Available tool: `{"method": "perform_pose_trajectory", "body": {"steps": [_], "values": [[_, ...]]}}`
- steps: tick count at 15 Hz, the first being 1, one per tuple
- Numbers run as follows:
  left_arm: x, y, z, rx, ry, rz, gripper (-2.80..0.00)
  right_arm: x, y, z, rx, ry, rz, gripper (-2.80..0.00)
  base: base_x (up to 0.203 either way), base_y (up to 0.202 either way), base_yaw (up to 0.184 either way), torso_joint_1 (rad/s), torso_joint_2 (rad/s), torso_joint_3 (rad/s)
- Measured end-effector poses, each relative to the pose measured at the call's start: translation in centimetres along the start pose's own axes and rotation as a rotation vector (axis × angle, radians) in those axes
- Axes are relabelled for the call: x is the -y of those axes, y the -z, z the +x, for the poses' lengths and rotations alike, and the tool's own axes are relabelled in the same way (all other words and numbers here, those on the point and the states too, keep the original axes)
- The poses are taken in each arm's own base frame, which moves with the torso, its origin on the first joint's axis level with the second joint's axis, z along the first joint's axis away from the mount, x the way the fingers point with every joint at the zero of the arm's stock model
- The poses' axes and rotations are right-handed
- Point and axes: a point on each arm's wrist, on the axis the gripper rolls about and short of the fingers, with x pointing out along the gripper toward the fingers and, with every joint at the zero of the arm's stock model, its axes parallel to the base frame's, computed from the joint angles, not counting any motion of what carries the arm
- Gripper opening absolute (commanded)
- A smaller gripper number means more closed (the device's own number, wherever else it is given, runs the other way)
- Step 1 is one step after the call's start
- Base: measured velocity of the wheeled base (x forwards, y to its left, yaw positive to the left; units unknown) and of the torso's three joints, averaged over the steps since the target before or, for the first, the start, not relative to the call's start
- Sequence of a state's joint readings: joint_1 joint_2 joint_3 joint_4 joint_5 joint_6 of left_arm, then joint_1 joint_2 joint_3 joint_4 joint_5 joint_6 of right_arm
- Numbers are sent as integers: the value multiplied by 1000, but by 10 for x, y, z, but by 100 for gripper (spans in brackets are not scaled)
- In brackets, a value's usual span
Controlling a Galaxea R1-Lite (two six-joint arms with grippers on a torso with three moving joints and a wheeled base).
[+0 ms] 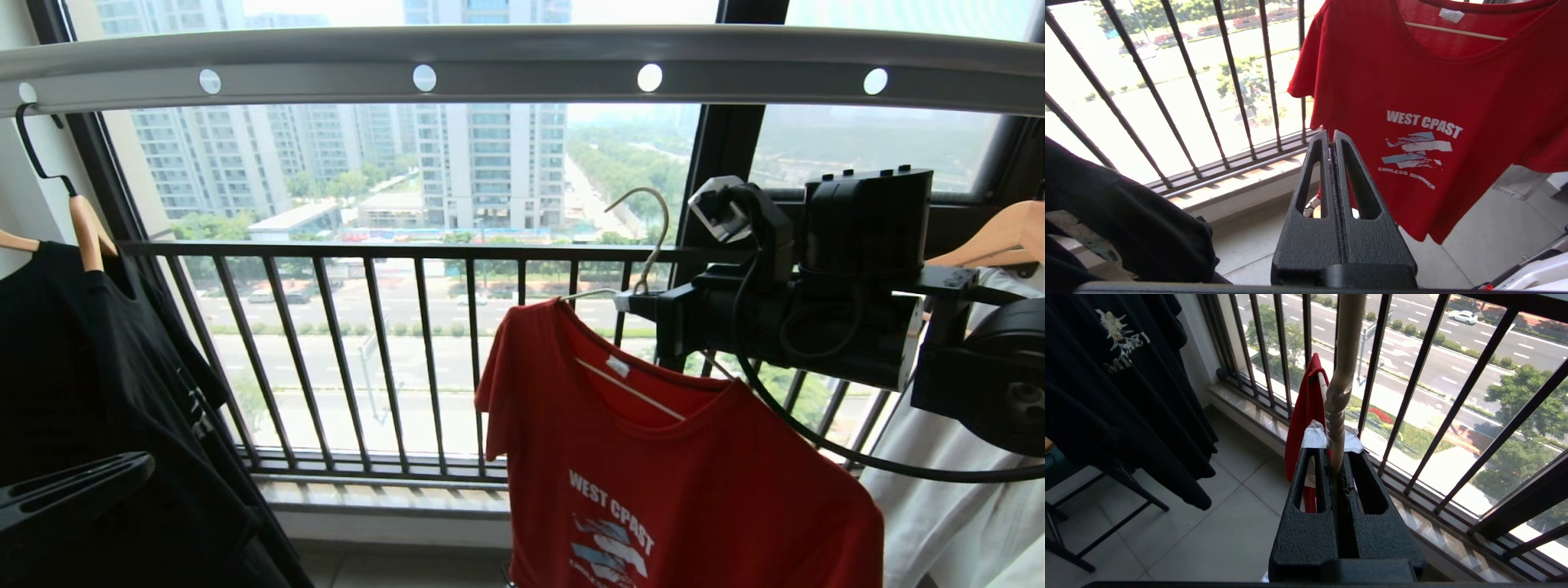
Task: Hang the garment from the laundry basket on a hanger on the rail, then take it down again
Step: Take the clothes off the clothes rack
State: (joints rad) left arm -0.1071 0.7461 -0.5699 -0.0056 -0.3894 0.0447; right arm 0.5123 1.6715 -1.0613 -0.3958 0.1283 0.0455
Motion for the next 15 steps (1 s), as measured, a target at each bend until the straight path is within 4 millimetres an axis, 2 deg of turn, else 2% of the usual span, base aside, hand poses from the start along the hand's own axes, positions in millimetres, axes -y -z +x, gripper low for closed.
{"method": "perform_pose_trajectory", "body": {"steps": [2, 5, 6, 8, 11, 15], "values": [[-4, -28, 50, -89, 177, -52, -280, 1, 0, 3, 3, 26, 1, -280, 0, 0, 0, 0, 0, 0], [9, -55, 130, -203, 366, -165, -280, 2, 0, 9, 21, 52, 0, -280, 0, 0, 0, 0, 0, 0], [15, -59, 152, -235, 403, -195, 0, 2, -1, 10, 38, 54, -2, -280, 0, 0, 0, 0, 0, 0], [26, -60, 193, -289, 432, -229, 0, -1, -1, 11, 40, 45, 22, -280, 0, 0, 0, 0, 0, 0], [45, -41, 237, -371, 360, -230, 0, -5, -4, 12, 52, 30, 87, -280, 0, 0, 0, 0, 0, 0], [71, -35, 268, -242, 118, -220, 0, -12, -4, 12, 51, 10, 87, -280, 0, 0, 0, 0, 0, 0]]}}
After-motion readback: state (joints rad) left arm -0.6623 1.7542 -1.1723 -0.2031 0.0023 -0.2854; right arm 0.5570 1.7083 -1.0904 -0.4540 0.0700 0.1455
